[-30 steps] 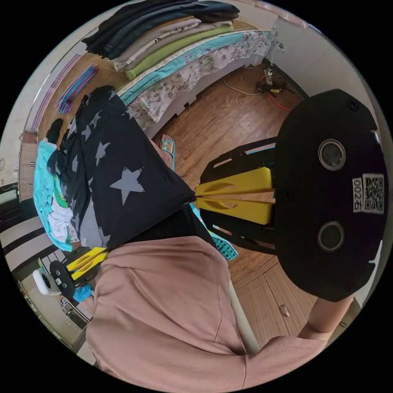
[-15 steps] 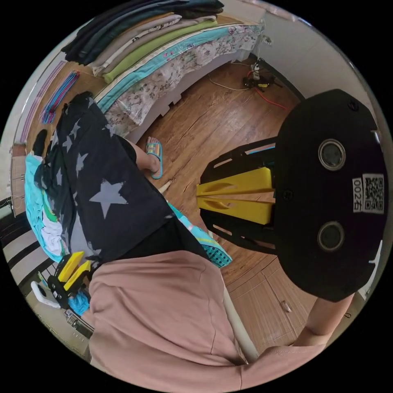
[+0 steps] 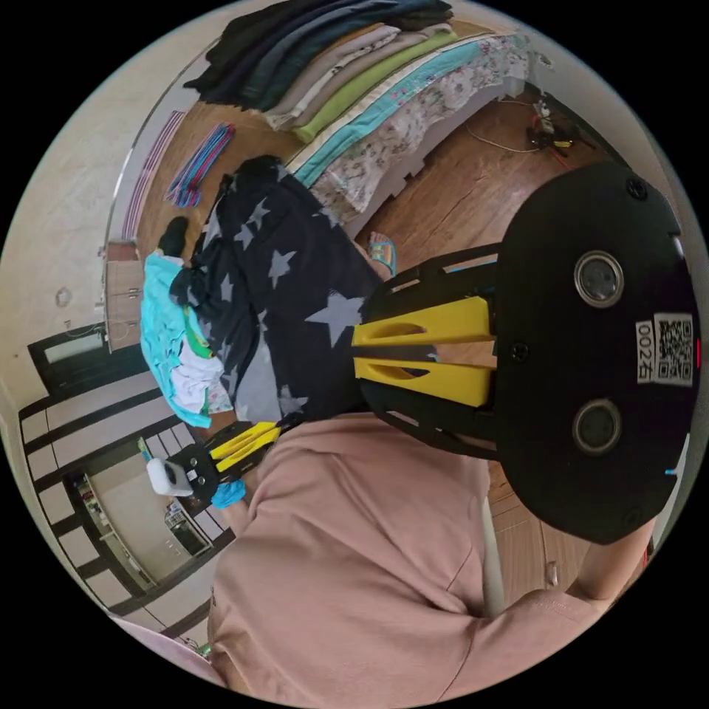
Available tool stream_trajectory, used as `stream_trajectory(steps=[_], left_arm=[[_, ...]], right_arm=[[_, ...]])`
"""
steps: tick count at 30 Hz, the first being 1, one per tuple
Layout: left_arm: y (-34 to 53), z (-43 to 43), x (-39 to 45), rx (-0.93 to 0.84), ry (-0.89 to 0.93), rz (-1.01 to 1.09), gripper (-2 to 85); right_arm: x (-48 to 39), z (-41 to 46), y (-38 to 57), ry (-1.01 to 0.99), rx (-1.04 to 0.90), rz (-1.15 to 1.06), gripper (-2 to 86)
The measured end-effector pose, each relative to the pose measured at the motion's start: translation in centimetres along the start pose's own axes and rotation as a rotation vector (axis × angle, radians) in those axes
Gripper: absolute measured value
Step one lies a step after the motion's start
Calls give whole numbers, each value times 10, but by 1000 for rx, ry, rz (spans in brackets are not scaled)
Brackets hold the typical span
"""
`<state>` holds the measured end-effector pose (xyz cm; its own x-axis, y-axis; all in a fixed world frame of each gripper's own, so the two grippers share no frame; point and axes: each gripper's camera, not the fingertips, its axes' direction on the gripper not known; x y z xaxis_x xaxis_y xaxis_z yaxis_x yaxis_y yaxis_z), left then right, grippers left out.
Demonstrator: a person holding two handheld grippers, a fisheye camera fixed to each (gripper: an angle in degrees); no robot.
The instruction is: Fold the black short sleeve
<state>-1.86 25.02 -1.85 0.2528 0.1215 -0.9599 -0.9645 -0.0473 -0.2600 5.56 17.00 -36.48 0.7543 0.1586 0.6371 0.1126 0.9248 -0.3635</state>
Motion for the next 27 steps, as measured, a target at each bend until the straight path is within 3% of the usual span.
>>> stream_trajectory(steps=[7,13,20,27], left_arm=[[38,-1,21,-3,-22,-9,-9],[84,-7,33,25,-68,-135,-8],[175,-43,43,136,-389,-515,32],[247,-34,47,223,-493,-766,81]], right_arm=[[-26,53,-71,-57,44,-108,50],[-43,96,-113,-146,-8,-149,53],[-74,135,-141,-258,-150,-286,41],[-75,135,-174,-250,5,-213,33]])
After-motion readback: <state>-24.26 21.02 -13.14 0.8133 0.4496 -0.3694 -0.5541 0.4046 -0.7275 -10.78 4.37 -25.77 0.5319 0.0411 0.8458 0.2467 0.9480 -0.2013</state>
